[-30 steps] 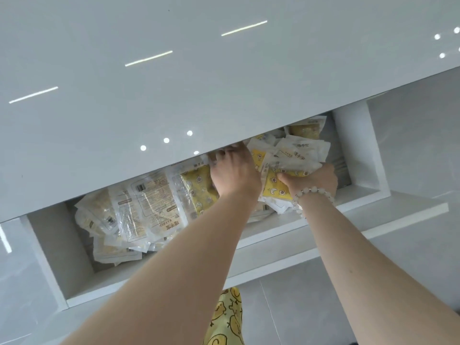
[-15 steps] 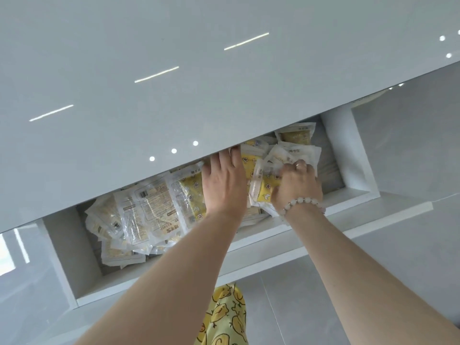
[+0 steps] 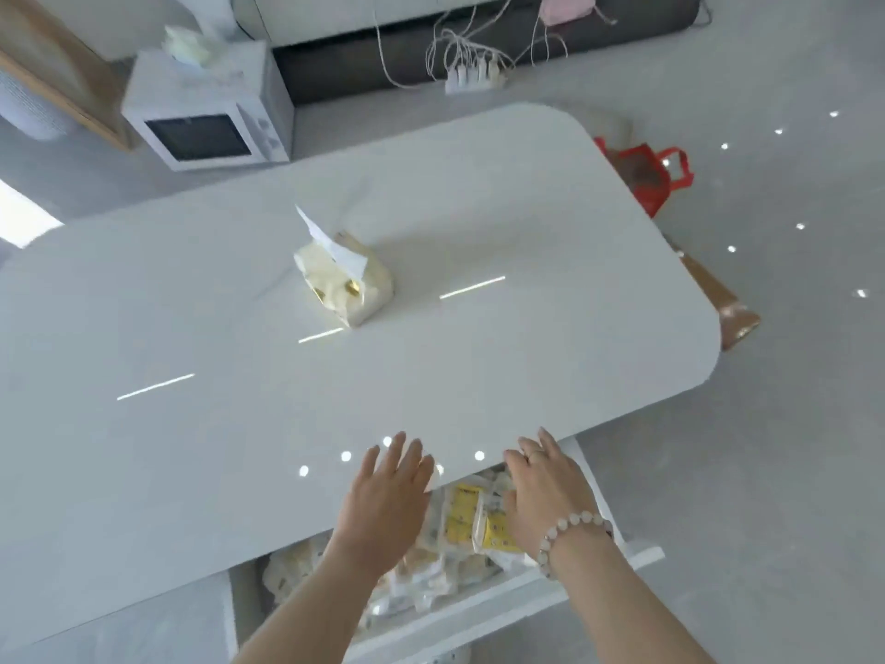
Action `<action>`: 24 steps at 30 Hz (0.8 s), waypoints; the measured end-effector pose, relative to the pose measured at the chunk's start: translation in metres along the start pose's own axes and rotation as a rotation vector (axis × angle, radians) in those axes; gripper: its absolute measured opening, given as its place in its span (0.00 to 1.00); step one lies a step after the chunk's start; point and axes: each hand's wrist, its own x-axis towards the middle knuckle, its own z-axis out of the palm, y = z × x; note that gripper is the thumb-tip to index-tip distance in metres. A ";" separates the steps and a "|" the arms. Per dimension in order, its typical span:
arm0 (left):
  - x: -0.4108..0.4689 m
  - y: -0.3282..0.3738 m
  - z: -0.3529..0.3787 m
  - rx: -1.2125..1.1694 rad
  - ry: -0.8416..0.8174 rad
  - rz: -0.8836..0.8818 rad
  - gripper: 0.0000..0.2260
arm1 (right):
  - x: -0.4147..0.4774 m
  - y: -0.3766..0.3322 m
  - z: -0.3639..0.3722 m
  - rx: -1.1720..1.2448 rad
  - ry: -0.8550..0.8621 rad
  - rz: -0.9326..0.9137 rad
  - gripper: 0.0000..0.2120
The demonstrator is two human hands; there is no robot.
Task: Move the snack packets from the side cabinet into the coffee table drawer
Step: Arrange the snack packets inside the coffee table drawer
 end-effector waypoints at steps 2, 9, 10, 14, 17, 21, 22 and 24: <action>-0.017 -0.027 -0.059 -0.070 -0.017 -0.103 0.18 | -0.013 -0.022 -0.051 -0.042 0.087 -0.080 0.19; -0.111 -0.133 -0.185 -0.187 0.241 -0.488 0.18 | -0.049 -0.160 -0.196 -0.176 0.368 -0.348 0.15; -0.133 -0.150 -0.195 -0.178 0.277 -0.535 0.18 | -0.055 -0.188 -0.212 -0.191 0.399 -0.396 0.15; -0.233 -0.210 -0.220 -0.157 0.410 -0.763 0.18 | -0.093 -0.306 -0.256 -0.226 0.514 -0.621 0.15; -0.311 -0.241 -0.223 -0.156 0.482 -0.936 0.17 | -0.134 -0.389 -0.268 -0.257 0.585 -0.786 0.14; -0.419 -0.272 -0.210 -0.143 0.538 -1.110 0.17 | -0.189 -0.488 -0.250 -0.289 0.619 -0.940 0.14; -0.448 -0.279 -0.203 -0.146 0.551 -1.158 0.18 | -0.204 -0.513 -0.241 -0.302 0.614 -0.983 0.14; -0.504 -0.288 -0.183 -0.154 0.553 -1.255 0.18 | -0.233 -0.557 -0.217 -0.321 0.604 -1.071 0.14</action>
